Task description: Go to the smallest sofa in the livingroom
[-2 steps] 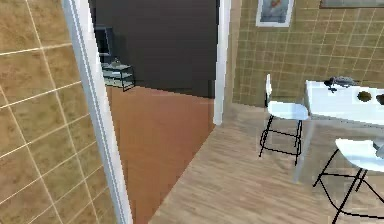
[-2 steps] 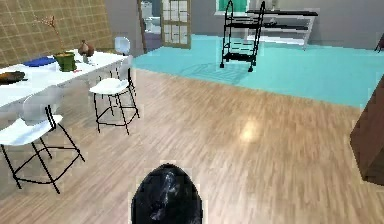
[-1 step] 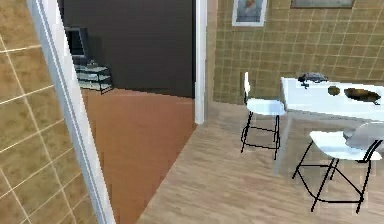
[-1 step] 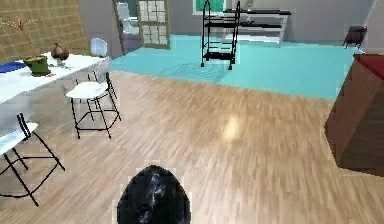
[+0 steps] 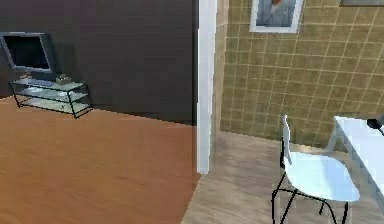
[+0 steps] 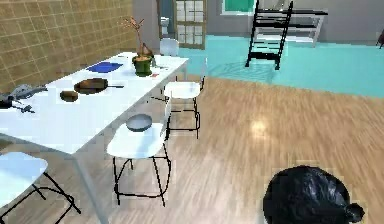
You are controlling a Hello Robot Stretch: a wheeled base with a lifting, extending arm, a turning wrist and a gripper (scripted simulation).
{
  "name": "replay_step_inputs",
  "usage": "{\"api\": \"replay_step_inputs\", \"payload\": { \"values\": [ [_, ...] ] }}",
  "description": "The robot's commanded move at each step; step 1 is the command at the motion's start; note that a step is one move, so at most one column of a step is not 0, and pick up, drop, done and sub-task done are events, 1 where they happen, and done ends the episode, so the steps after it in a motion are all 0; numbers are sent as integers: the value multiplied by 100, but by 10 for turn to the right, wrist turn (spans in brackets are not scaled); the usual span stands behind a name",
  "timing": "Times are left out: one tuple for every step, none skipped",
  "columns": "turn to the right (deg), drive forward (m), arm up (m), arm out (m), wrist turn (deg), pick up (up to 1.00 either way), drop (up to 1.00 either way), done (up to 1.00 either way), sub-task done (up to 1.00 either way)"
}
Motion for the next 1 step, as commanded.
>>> {"api": "replay_step_inputs", "payload": {
  "values": [
    [-330, 0, 0, 0, 0, 0, 0, 0, 0]
  ]
}}
